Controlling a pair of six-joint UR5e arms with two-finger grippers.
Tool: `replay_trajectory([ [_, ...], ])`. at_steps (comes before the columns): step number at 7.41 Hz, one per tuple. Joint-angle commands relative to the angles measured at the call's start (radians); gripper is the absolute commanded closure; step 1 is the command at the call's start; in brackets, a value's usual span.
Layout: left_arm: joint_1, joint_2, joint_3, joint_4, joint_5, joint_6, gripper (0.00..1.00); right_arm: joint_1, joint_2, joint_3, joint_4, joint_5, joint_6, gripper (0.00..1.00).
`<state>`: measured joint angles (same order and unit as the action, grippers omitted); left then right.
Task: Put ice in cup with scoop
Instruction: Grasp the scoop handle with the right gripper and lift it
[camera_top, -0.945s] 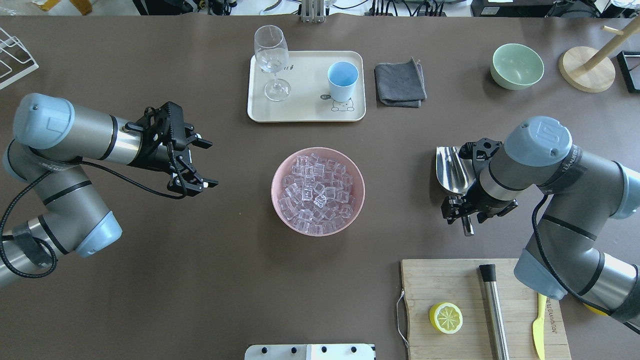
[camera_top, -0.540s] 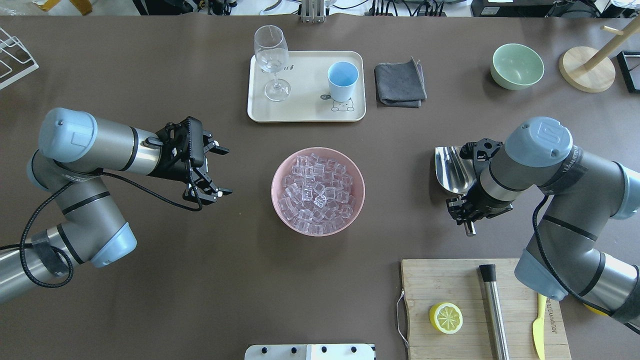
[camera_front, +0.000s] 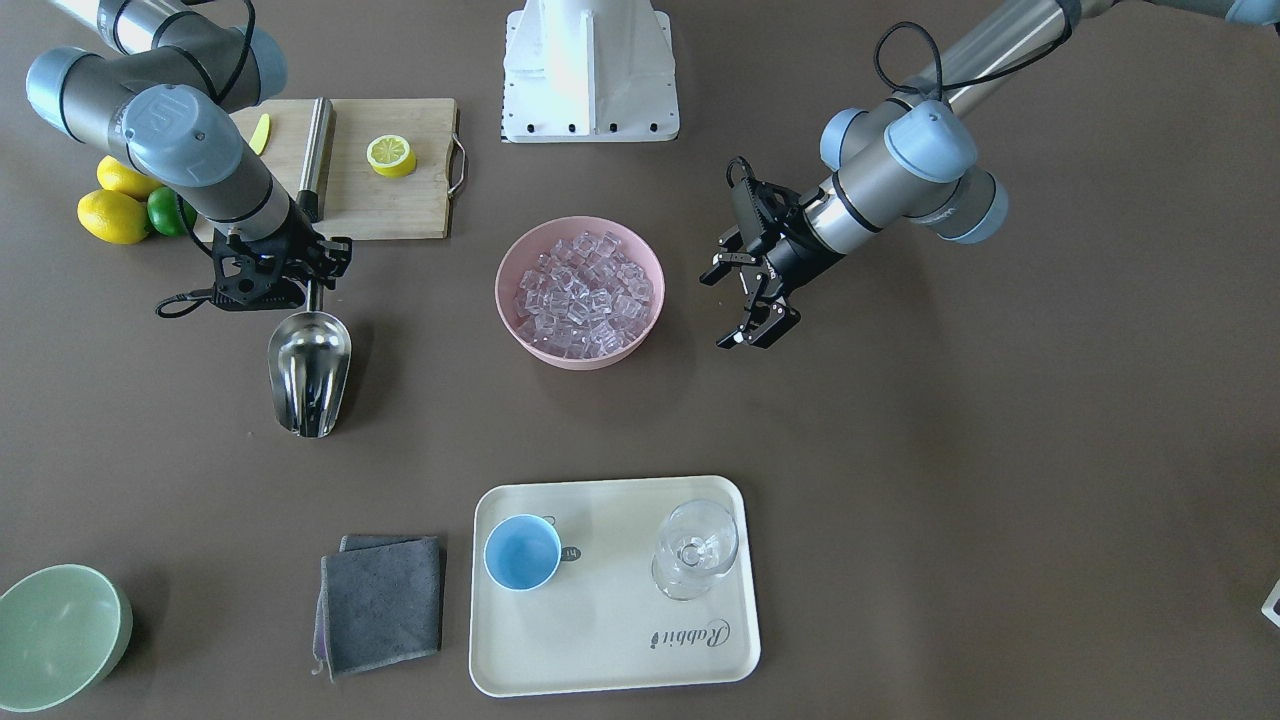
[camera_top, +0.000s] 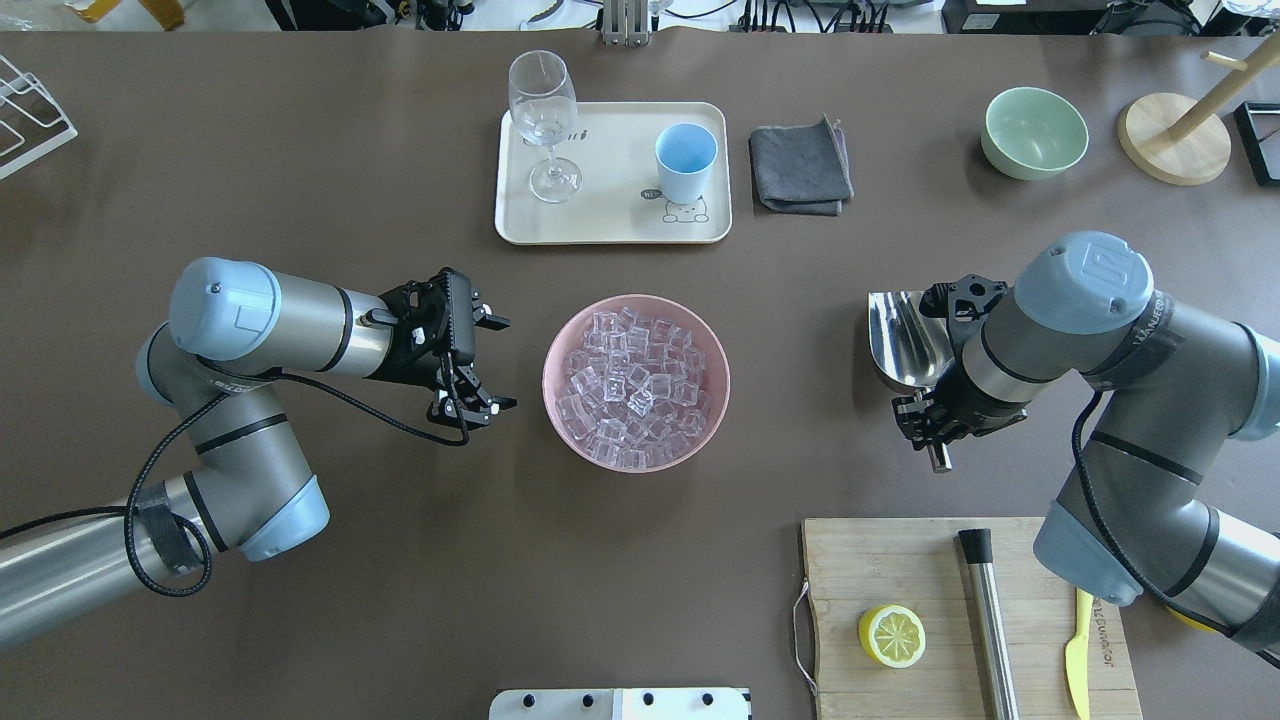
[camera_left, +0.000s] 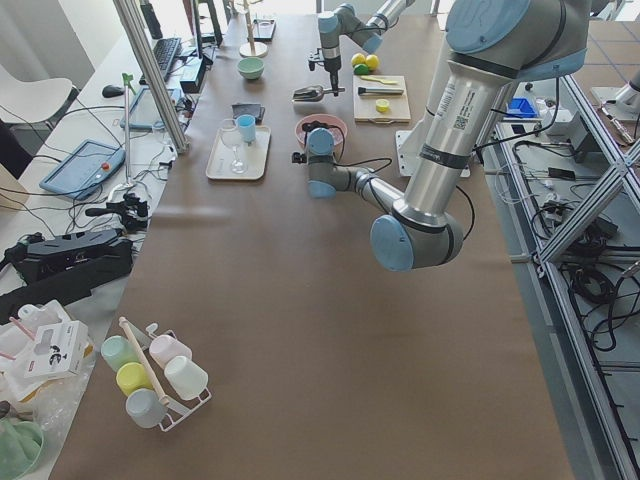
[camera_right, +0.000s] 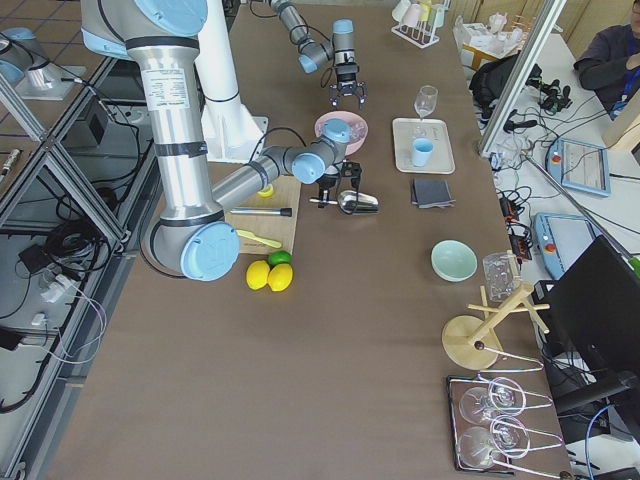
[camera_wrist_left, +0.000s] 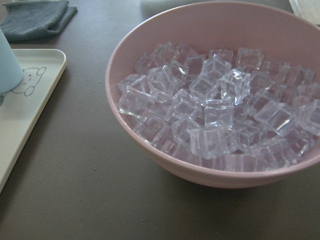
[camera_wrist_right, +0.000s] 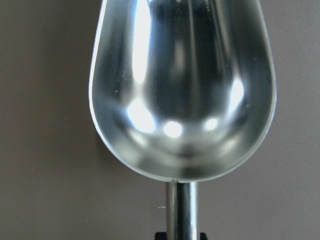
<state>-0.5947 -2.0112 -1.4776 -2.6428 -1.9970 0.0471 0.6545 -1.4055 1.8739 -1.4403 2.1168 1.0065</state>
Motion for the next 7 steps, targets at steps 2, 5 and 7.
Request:
replay_trajectory([
  [2, 0.006, -0.009, 0.019, 0.0, 0.006, -0.003, 0.01, 0.083, -0.027, 0.123, -0.086, -0.017, -0.264, 1.0],
  [5, 0.007, -0.014, 0.025, 0.0, 0.007, -0.003, 0.01, 0.223, 0.015, 0.117, -0.246, -0.018, -0.816, 1.0],
  [7, 0.01, -0.026, 0.048, -0.006, 0.011, -0.004, 0.01, 0.24, 0.02, 0.122, -0.29, 0.005, -0.902, 1.0],
])
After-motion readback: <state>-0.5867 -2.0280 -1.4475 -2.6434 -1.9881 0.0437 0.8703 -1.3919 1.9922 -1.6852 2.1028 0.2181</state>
